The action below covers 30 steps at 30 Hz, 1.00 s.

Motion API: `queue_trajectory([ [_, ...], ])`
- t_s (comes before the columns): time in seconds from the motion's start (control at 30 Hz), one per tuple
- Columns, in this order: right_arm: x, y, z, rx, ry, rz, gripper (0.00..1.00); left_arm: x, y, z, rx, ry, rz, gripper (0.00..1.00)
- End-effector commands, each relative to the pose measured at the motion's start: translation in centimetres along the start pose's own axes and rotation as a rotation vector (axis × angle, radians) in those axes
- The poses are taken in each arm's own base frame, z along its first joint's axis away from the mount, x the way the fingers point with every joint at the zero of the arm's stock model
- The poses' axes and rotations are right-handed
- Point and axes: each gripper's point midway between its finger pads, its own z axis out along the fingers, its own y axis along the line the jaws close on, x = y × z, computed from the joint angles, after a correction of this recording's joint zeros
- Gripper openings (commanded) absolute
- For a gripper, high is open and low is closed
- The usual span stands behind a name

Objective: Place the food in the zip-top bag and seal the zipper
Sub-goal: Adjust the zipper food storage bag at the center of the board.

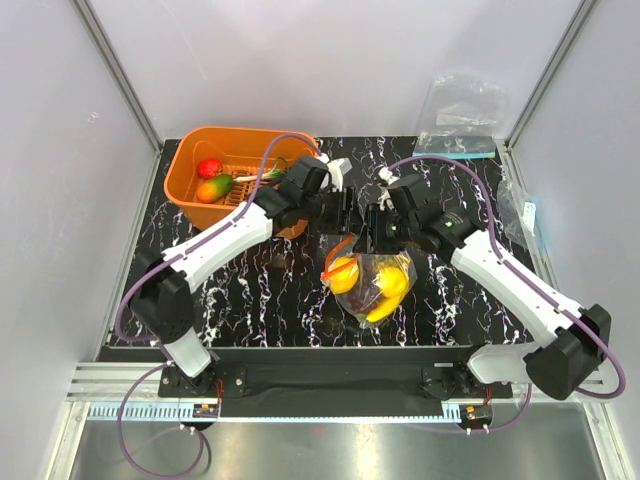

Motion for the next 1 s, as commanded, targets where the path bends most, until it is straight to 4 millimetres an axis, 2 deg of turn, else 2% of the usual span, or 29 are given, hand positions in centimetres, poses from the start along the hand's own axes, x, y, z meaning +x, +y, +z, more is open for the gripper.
queue_trajectory([
  [0.0, -2.6, 1.6, -2.5, -0.047, -0.144, -0.04, 0.43, -1.3, -2.3, -2.4, 0.091, -0.056, 0.047, 0.57],
  [0.13, -3.8, 0.9, -4.5, 0.009, -0.21, -0.058, 0.49, -0.9, -2.2, -2.0, 0.111, -0.037, 0.04, 0.57],
  [0.23, -5.3, -0.3, -6.0, 0.066, -0.261, -0.042, 0.52, -0.6, -1.9, -1.8, 0.109, -0.039, 0.034, 0.58],
  [0.43, -7.7, -2.1, -7.5, 0.102, -0.309, -0.021, 0.56, -0.3, -1.0, -1.1, 0.09, -0.023, 0.05, 0.64],
  [0.47, -8.3, -2.9, -7.7, 0.122, -0.324, -0.006, 0.56, -0.3, -0.7, -0.9, 0.082, -0.018, 0.049, 0.64],
  [0.57, -9.7, -4.6, -7.9, 0.144, -0.34, 0.026, 0.57, -0.9, -0.5, -1.0, 0.092, -0.023, 0.043, 0.64],
  [0.6, -10.1, -4.3, -7.8, 0.11, -0.338, 0.027, 0.58, -1.1, -0.6, -1.1, 0.098, -0.027, 0.042, 0.64],
  [0.7, -11.1, -5.4, -7.1, 0.069, -0.321, 0.042, 0.57, -1.9, -1.0, -1.5, 0.112, -0.04, 0.04, 0.64],
  [0.83, -11.5, -6.5, -5.6, -0.041, -0.287, 0.034, 0.51, -2.9, -1.3, -2.1, 0.132, -0.047, 0.025, 0.64],
  [0.97, -11.3, -6.4, -4.4, -0.176, -0.263, -0.009, 0.52, -3.6, -1.9, -2.6, 0.18, -0.034, 0.031, 0.65],
])
